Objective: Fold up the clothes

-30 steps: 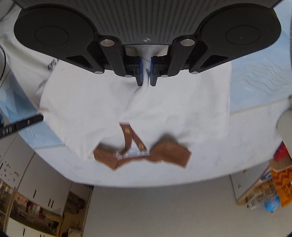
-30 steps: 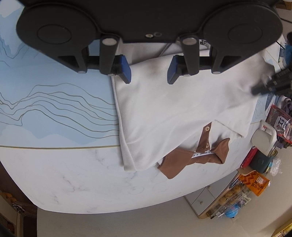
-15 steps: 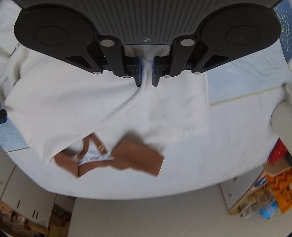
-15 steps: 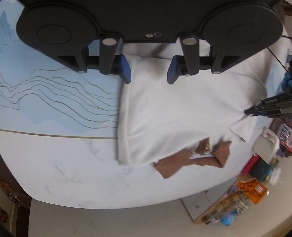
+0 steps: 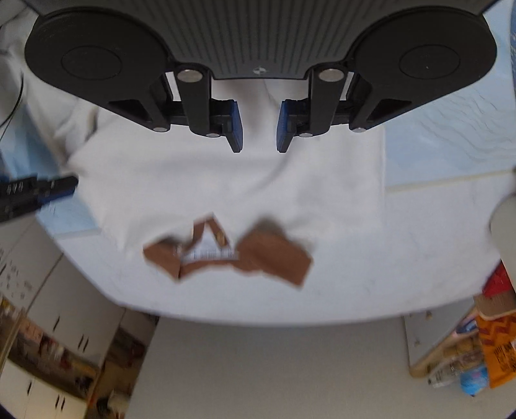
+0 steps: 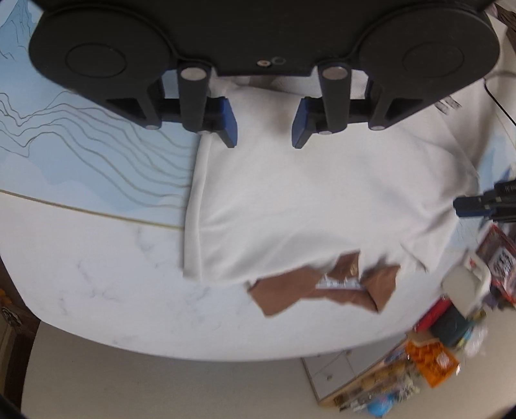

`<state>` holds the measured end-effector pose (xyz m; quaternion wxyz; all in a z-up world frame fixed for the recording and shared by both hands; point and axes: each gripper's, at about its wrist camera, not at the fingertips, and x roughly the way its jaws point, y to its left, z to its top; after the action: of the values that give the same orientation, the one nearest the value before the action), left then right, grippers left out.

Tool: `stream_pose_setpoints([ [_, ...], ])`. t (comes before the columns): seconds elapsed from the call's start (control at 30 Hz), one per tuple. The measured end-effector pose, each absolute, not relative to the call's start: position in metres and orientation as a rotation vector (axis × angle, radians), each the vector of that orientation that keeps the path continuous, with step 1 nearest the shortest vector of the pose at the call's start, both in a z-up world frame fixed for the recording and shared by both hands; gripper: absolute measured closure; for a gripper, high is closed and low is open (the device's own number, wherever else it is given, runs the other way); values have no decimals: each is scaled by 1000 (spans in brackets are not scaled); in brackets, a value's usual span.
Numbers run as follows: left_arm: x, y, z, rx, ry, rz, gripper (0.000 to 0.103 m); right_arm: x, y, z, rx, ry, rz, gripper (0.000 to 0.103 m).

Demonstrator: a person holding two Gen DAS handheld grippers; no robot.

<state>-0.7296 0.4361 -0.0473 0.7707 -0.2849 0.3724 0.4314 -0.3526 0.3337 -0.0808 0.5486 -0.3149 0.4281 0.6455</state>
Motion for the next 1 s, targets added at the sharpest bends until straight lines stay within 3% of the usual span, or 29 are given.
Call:
stream_pose_setpoints([
  [0.13, -741, 432, -70, -677, 819, 972, 82, -340, 329, -94, -736, 1055, 1514, 0],
  [0.3, -746, 441, -56, -669, 801, 962, 81, -338, 341, -80, -752, 1025, 1552, 0],
  [0.33, -748, 446, -50, -660, 788, 963, 77, -338, 345, -75, -753, 1001, 1564, 0],
  [0.4, -752, 461, -39, -621, 777, 998, 43, -336, 359, -71, -755, 969, 1560, 0],
  [0.43, -754, 470, -36, -600, 773, 1021, 21, -335, 367, -70, -760, 956, 1552, 0],
  [1.0, -746, 560, -84, -628, 879, 1045, 19, -349, 453, -109, -892, 891, 1486, 0],
])
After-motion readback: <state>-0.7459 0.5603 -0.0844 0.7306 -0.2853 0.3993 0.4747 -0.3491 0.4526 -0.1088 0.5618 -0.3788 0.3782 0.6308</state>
